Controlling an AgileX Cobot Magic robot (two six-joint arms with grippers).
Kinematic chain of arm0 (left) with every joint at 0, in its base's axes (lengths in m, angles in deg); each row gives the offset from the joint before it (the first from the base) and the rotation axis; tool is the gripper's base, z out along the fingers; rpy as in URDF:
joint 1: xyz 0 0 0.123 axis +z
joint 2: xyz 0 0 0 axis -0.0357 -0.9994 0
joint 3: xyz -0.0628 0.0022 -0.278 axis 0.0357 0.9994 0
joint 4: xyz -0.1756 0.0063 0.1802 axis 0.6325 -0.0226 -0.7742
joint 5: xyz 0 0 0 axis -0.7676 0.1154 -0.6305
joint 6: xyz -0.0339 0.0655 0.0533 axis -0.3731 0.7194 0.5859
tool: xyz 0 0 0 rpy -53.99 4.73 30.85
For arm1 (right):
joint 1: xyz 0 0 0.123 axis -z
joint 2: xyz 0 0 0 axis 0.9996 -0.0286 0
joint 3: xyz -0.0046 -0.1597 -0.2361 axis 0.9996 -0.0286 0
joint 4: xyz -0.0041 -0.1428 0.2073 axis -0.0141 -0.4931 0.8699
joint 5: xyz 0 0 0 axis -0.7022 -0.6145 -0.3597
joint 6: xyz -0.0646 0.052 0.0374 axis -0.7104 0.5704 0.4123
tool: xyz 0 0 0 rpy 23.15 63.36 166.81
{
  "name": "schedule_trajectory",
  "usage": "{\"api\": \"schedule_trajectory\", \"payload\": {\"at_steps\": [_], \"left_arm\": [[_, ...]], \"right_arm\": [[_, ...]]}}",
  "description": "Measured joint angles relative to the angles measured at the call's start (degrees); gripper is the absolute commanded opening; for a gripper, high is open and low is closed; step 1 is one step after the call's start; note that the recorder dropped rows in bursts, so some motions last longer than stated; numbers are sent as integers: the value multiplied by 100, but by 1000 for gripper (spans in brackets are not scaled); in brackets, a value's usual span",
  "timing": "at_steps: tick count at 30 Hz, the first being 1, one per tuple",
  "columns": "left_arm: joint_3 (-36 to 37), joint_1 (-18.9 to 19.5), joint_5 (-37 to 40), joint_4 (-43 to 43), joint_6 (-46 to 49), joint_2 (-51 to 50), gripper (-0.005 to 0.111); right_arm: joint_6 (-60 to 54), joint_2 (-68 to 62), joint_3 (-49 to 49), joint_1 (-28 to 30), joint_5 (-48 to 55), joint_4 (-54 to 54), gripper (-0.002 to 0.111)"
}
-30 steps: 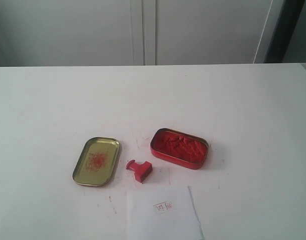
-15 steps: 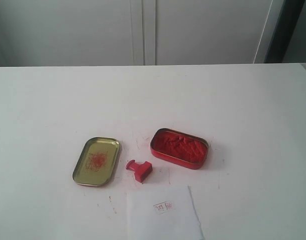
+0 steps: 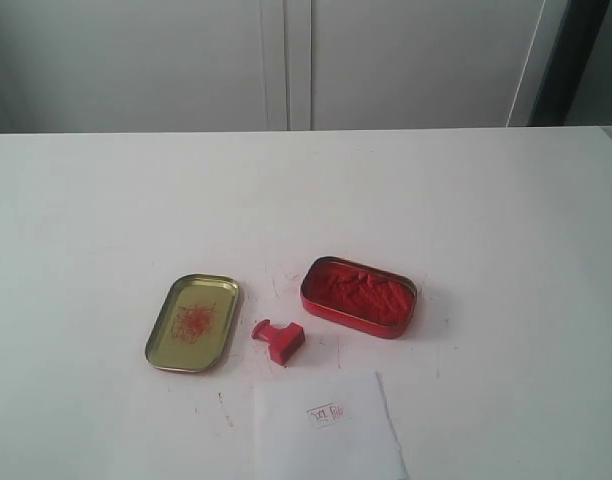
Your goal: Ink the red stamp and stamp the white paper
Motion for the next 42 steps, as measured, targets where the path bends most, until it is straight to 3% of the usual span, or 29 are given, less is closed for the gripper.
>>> {"api": "schedule_trajectory", "payload": {"at_steps": [26,42], "left_arm": [[0,0,-263,450,1108,0,0],[0,0,-275,472,1026,0,0]], "right_arm": [[0,0,0,0,0,0,0],[0,0,0,0,0,0,0]]}}
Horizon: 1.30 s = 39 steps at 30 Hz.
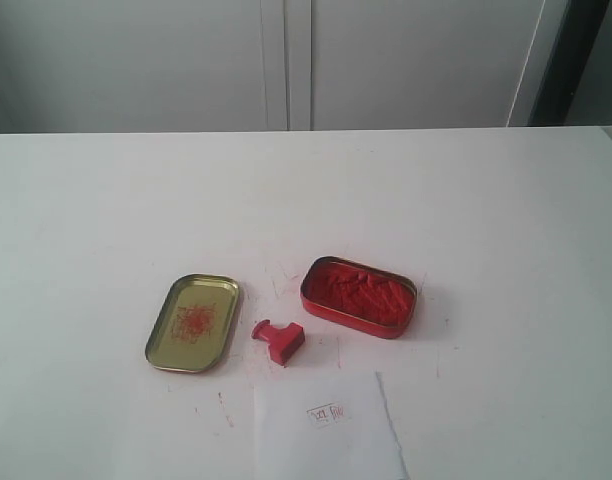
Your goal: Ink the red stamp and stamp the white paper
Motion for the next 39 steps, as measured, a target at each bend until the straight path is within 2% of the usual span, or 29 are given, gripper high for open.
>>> {"api": "schedule_trajectory", "payload": {"at_steps": [39], "left_arm": [[0,0,0,0,-101,0,0]], "right_arm": [[0,0,0,0,0,0,0]]}}
